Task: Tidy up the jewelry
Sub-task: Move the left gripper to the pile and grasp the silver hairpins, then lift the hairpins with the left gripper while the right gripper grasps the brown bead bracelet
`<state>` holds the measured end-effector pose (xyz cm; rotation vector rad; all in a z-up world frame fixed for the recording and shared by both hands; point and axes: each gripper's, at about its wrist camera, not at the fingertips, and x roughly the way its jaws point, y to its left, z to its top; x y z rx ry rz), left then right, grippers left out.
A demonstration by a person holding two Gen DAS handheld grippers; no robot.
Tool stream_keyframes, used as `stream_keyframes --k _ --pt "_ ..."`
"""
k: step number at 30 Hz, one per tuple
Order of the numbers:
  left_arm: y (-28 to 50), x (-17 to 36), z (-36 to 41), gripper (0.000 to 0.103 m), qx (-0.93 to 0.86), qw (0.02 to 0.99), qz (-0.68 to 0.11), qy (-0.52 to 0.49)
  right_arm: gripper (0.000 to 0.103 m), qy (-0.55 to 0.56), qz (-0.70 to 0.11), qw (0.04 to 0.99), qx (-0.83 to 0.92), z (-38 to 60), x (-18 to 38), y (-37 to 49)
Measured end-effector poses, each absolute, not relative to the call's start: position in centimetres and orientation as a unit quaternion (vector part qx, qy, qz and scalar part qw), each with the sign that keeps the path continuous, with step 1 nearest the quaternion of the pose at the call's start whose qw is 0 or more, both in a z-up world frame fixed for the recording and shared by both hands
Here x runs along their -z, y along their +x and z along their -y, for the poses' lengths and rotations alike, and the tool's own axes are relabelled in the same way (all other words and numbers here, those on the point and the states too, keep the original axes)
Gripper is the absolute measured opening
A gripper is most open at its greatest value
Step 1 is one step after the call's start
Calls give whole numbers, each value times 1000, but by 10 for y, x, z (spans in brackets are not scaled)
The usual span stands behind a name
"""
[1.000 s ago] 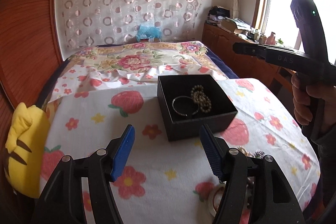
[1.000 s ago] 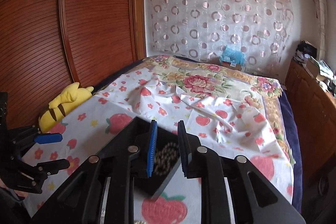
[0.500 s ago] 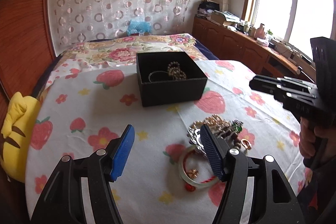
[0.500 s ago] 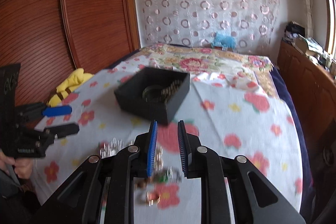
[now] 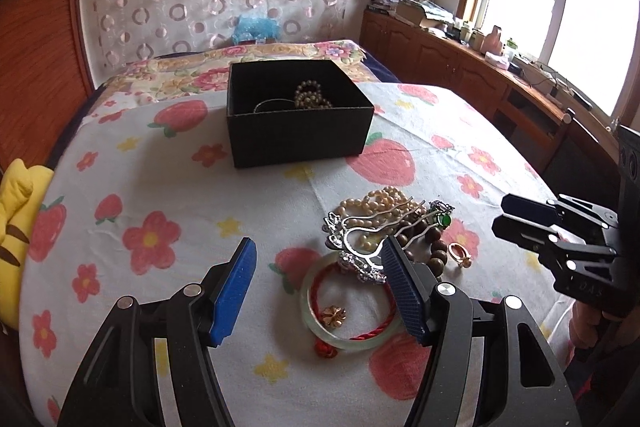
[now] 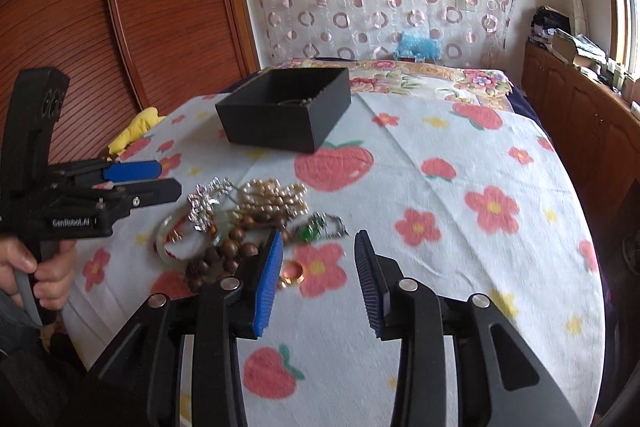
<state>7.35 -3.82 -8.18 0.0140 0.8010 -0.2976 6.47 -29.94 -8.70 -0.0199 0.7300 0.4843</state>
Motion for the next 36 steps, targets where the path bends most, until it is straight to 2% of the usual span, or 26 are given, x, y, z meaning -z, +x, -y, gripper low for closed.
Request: stream_keyframes --k 19,25,26,31,32,36 --pt "114 110 55 62 159 878 -450 -32 40 -29 -358 904 -232 296 102 59" --pt "114 109 55 43 168 878 -447 -37 40 -25 -359 903 -235 298 103 59" --pt "114 108 55 35 169 878 -445 -38 40 -25 -359 903 -235 298 103 59" --pt "106 96 48 14 166 891 -421 -46 40 -23 -359 903 -234 298 104 59" --pt "104 92 46 6 166 894 -414 -49 40 -22 -360 903 -234 299 104 59" --pt "91 77 43 5 168 905 -388 -44 40 -22 -360 903 -233 299 104 59"
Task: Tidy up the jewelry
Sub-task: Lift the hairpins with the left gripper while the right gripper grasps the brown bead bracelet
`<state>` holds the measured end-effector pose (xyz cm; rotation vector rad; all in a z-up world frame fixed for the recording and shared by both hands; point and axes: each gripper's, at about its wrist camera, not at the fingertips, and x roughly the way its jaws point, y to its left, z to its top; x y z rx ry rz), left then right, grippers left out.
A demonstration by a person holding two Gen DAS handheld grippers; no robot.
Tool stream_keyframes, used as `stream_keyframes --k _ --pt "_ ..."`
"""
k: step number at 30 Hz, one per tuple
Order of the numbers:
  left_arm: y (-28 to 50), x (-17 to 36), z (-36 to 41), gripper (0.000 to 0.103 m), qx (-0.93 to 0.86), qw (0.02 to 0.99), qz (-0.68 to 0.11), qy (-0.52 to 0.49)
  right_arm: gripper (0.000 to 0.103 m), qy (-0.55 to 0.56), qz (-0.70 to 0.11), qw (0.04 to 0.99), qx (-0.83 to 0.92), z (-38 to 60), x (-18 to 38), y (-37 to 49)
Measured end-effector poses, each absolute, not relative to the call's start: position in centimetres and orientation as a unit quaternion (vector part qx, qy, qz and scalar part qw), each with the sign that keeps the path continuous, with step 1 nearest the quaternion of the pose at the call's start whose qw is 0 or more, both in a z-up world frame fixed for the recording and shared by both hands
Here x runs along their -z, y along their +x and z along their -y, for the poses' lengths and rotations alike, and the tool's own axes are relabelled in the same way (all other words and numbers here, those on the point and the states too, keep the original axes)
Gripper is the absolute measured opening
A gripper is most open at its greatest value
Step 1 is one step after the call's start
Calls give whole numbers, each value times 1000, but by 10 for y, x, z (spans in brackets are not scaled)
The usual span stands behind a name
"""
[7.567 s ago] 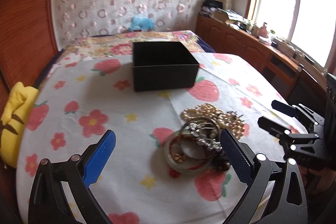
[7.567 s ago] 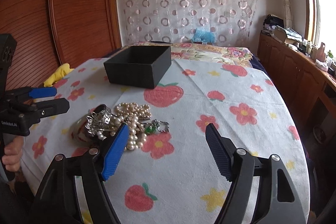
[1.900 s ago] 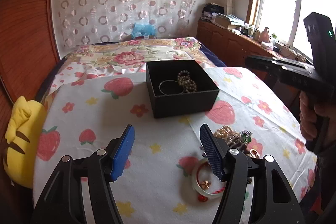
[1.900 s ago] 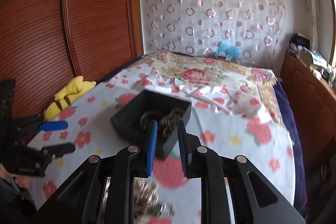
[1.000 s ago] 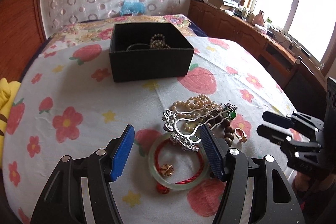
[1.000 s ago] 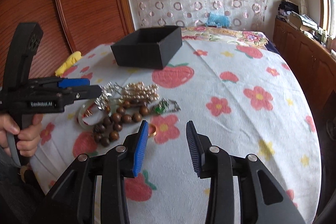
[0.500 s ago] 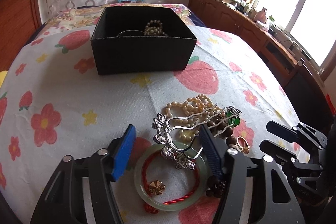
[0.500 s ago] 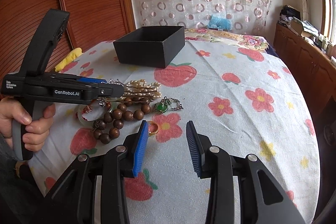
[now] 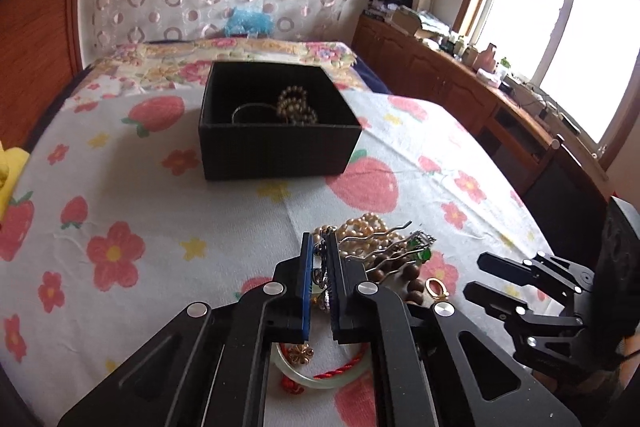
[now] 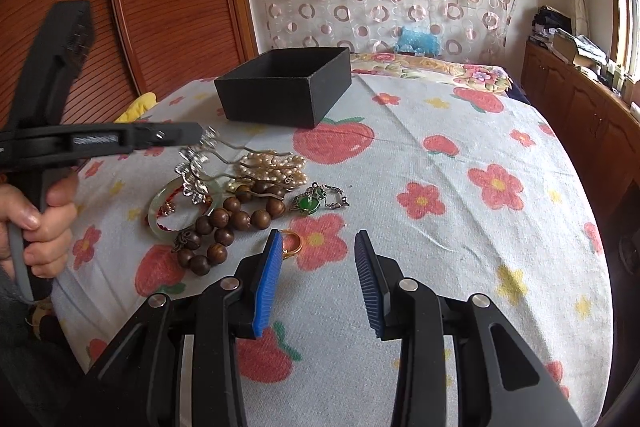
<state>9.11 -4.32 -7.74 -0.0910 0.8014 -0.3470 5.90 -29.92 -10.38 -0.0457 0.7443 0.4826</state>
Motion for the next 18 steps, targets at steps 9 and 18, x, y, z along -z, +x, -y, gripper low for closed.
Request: stream_keyframes --k 9,18 --pt "68 54 39 5 157 928 -337 -28 40 -20 -362 903 -231 300 106 60" --pt "51 38 15 5 130 946 -297 -29 40 -34 -366 902 -229 293 105 60"
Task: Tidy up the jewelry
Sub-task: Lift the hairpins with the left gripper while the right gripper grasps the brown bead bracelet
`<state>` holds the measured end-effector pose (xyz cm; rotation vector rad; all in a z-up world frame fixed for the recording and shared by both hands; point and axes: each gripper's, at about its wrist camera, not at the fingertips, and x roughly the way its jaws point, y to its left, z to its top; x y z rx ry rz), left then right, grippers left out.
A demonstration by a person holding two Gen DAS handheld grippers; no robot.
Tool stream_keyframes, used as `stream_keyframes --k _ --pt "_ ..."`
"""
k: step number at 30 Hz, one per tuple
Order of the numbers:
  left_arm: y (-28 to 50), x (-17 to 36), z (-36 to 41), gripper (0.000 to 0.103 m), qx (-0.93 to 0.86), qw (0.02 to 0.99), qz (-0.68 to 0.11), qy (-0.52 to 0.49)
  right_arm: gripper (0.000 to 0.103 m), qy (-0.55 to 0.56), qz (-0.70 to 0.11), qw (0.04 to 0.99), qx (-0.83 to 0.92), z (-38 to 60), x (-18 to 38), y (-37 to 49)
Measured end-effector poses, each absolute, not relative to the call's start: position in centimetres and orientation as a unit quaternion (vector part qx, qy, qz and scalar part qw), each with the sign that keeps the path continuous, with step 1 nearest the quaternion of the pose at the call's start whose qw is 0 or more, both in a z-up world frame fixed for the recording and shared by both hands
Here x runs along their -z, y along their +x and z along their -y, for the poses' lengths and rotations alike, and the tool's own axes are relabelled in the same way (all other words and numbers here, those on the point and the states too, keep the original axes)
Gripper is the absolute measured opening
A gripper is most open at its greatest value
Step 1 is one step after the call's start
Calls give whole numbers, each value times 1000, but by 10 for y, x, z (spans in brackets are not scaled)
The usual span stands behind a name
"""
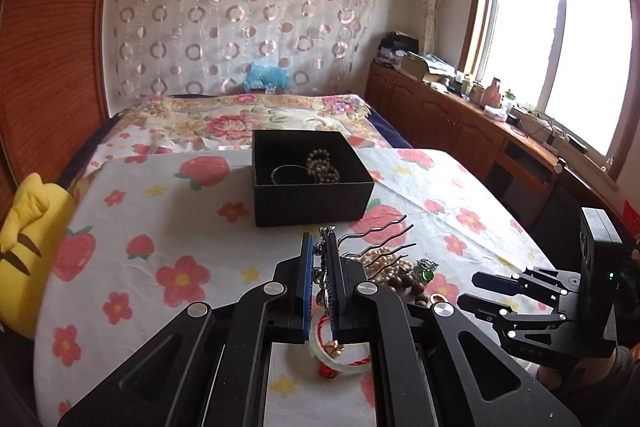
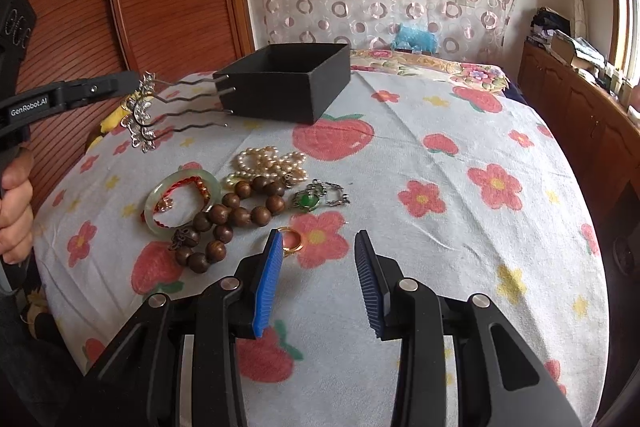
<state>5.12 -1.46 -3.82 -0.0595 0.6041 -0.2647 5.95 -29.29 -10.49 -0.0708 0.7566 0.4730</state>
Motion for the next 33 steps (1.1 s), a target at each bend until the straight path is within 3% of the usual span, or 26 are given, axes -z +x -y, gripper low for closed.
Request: stream_keyframes --k 17,20,33 --pt "30 45 -22 5 107 952 -283 -49 40 -69 -384 877 -280 230 101 49" --pt "28 47 -26 5 107 951 -284 -52 27 -72 -389 876 -275 232 101 52" --pt "27 52 -27 5 111 950 -286 -50 27 -107 -412 865 -265 221 110 69"
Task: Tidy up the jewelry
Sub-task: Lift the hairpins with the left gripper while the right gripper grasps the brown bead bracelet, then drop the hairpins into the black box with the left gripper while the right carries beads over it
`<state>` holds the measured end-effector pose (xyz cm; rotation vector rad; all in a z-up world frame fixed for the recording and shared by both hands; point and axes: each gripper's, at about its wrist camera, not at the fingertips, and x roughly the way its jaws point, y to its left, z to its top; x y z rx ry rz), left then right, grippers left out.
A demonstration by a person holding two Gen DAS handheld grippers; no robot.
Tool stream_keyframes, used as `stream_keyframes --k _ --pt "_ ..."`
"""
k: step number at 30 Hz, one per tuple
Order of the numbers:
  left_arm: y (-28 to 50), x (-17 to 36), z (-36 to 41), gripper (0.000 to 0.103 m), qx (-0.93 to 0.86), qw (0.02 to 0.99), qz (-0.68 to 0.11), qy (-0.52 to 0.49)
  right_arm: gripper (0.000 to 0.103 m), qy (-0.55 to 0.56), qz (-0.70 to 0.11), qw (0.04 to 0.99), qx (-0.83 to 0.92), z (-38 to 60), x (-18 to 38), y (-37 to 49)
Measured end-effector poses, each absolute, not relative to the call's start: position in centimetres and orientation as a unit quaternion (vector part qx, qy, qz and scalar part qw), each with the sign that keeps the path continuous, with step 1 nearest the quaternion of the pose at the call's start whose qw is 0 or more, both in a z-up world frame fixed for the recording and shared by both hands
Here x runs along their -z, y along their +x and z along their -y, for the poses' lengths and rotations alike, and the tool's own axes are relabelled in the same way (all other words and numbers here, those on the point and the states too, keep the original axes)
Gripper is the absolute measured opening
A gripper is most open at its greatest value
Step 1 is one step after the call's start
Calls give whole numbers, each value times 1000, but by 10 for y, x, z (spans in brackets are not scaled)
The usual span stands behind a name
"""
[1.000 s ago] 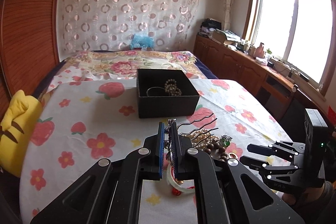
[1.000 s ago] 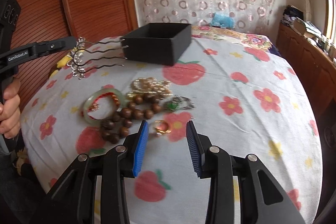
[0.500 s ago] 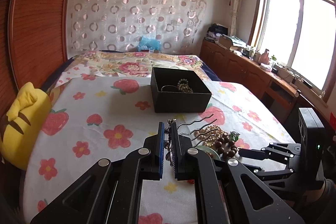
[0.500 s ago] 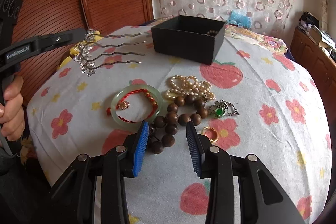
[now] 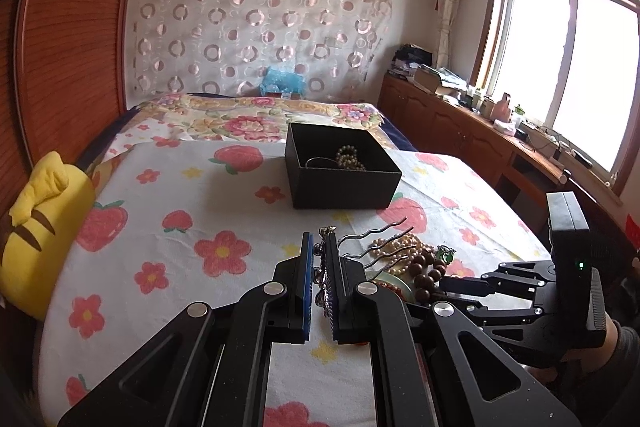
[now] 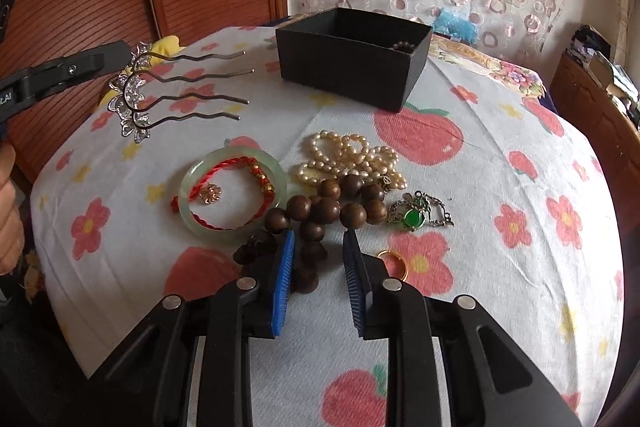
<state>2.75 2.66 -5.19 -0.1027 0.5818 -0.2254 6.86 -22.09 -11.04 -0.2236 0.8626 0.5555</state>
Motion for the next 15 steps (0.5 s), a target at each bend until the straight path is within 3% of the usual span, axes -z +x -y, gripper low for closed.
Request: stream_keyframes --k 1,2,3,15 --pt "27 51 -26 5 111 950 -286 -51 27 -109 -412 865 -266 221 110 70" --pt "27 52 -26 5 111 950 -287 -52 17 -109 -413 863 -270 220 110 70" --pt "27 52 -26 5 110 950 -287 -52 15 -109 -414 862 -272 221 110 70" --pt "33 50 -26 5 109 952 -281 -49 15 -96 -355 889 -273 236 61 68"
